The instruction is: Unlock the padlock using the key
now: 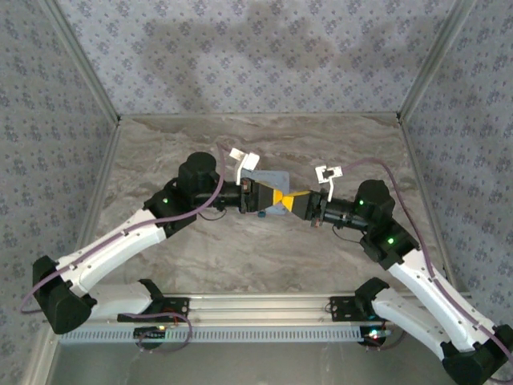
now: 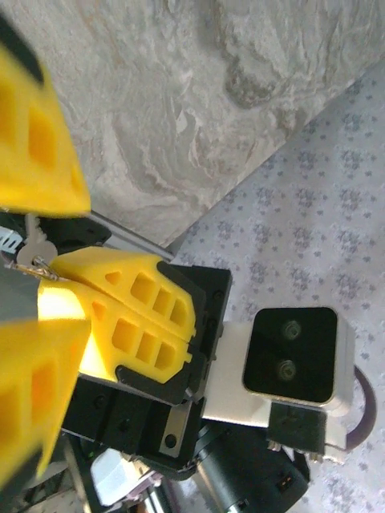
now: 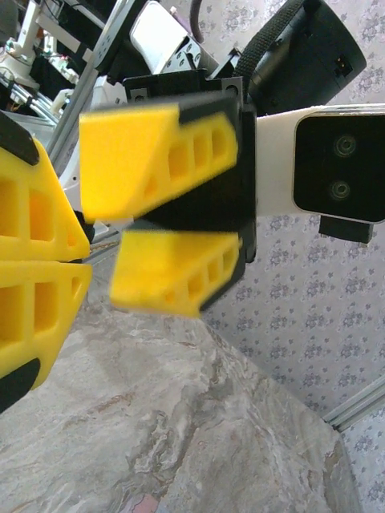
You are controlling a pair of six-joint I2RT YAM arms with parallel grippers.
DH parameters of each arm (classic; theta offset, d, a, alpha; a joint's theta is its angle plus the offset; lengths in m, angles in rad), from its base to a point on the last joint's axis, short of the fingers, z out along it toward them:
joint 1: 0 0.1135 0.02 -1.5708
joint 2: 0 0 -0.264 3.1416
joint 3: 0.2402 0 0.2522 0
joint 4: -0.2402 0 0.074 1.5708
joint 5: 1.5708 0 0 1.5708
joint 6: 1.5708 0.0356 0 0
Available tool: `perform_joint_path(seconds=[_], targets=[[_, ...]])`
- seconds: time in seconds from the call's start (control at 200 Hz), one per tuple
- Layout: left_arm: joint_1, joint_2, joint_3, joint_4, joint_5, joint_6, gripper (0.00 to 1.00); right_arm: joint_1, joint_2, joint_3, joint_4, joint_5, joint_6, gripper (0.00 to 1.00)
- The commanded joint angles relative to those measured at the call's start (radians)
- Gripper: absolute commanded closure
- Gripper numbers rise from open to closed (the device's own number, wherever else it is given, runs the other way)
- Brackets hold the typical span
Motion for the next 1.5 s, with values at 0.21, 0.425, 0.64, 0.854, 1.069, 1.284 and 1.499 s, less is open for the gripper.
perform_joint_path(seconds=[0.21,0.425,0.64,0.854,1.069,1.284,1.499], targets=[[0.027,-0.111,-0.097,-0.250,-0.313,0.068,0.23,-0.131,0.039,0.053,-0.181,0.201,-0.139,1.00],[-0.013,-0.075,-0.308,-0.117,-0.476,0.040,0.02,-0.170,0.267,0.140,-0.203,0.412,-0.310,1.00],[-0.078,0.046,-0.508,0.296,-0.693,0.112,0.02,-0.207,0.560,0.248,-0.127,0.516,-0.361,1.00],[-0.082,0.240,-0.493,0.448,-0.763,0.174,0.02,-0.225,0.802,0.383,-0.107,0.564,-0.381,1.00],[-0.108,0.408,-0.451,0.530,-0.814,0.239,0.02,-0.234,0.962,0.507,-0.107,0.568,-0.387,1.00],[-0.121,0.535,-0.427,0.649,-0.849,0.243,0.02,-0.236,1.081,0.581,-0.133,0.585,-0.383,1.00],[-0.121,0.595,-0.380,0.661,-0.829,0.281,0.02,-0.226,1.139,0.617,-0.151,0.556,-0.402,1.00]])
